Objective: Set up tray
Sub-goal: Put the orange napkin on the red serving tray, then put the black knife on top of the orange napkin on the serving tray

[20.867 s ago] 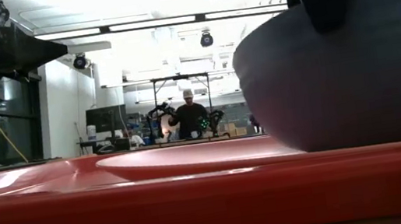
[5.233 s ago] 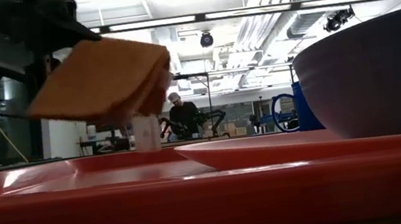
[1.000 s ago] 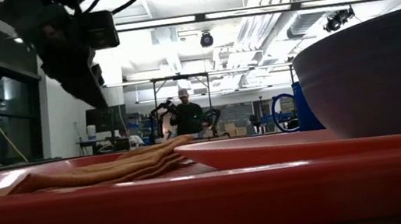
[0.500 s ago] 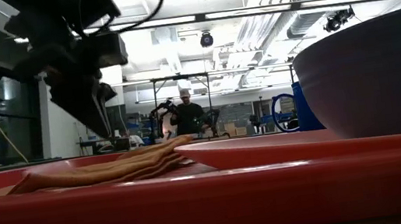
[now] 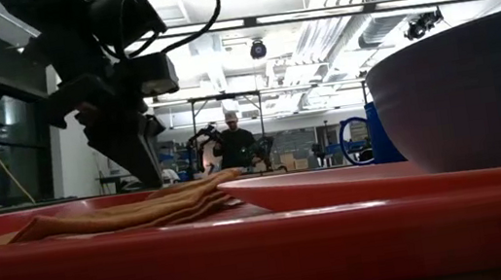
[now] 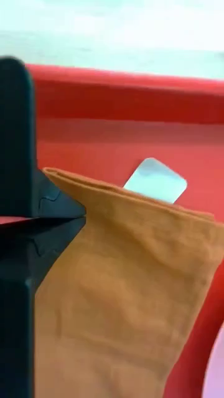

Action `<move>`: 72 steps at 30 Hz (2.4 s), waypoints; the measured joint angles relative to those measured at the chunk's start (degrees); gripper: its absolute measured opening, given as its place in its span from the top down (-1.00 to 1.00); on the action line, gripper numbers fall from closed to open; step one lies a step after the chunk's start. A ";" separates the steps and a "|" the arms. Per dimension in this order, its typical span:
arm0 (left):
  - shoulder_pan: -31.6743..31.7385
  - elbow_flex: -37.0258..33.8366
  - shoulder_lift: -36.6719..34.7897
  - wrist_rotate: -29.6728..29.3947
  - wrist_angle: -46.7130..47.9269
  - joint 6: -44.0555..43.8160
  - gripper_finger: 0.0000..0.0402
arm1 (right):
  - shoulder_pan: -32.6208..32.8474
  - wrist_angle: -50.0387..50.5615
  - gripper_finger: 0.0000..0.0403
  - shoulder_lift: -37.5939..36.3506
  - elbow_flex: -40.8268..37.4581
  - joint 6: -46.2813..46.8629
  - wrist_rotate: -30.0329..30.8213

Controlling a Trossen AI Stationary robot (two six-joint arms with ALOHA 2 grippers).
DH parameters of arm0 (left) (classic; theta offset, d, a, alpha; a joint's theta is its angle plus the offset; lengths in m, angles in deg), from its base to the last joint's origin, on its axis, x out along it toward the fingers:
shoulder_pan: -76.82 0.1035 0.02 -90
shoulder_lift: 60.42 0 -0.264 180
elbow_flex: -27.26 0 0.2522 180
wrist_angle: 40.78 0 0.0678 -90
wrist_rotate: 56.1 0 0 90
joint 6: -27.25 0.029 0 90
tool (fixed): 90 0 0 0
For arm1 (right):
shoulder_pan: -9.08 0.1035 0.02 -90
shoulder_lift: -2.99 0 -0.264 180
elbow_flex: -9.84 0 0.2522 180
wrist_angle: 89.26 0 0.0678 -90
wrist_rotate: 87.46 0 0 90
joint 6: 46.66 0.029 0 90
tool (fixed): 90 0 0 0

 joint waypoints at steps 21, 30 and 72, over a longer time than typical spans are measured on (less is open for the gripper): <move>-0.04 0.33 5.09 -8.14 5.24 -16.23 0.79 | 0.00 0.02 1.00 0.02 0.00 -0.04 -0.49; -0.50 0.75 4.52 -8.04 9.27 -21.53 0.92 | 0.01 0.02 0.99 0.02 0.00 -0.16 -0.68; 7.56 25.28 0.68 -15.78 27.52 -0.06 0.78 | -2.04 3.78 1.00 13.85 11.98 -13.91 6.60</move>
